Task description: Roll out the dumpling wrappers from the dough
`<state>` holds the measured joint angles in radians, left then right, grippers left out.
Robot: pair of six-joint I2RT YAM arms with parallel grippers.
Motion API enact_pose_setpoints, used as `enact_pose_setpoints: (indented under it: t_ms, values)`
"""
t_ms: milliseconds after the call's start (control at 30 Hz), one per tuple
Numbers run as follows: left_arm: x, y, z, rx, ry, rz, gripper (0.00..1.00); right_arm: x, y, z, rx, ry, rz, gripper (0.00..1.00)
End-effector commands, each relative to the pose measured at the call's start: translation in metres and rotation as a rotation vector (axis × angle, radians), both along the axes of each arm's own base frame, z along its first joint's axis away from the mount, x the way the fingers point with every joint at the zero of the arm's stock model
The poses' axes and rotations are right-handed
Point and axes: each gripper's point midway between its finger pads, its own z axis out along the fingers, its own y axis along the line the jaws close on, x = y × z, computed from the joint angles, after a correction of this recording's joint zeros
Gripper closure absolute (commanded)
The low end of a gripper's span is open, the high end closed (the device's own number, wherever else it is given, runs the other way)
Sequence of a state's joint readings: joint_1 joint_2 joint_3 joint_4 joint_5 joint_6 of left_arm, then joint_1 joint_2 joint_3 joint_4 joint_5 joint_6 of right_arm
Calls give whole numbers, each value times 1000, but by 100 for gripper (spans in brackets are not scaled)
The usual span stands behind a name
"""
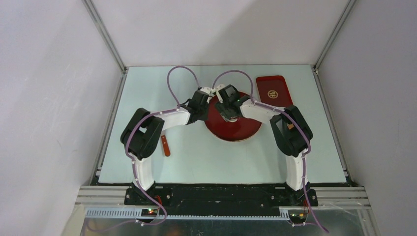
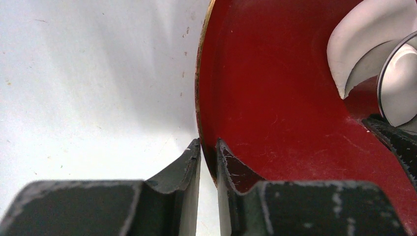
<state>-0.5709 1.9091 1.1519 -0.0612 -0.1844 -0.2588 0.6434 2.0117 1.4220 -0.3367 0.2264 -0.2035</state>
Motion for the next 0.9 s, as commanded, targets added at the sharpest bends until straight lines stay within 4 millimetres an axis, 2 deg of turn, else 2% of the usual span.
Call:
enact_pose_setpoints:
  t_ms: [0,33,100,300,400,567,700,867]
  values:
    - [5,5,10,20,-40,6,78,-45,3,-34,33,171,29,58]
    - [5,5,10,20,-41,6,78,-44,4,-31,42,163,36,43]
    - [5,5,10,23,-41,7,78,-40,3,-17,58,129,49,28]
    - [8,5,12,29,-49,2,78,-32,0,13,105,116,89,4]
    - [10,4,10,29,-44,0,78,-32,-1,16,105,137,95,1]
    - [15,5,9,22,-37,2,78,-30,-2,10,105,207,55,1]
    - [20,9,6,15,-22,16,78,-35,-9,1,62,295,13,1]
    - [22,12,5,12,-11,28,78,-33,-19,-6,-17,282,-25,2]
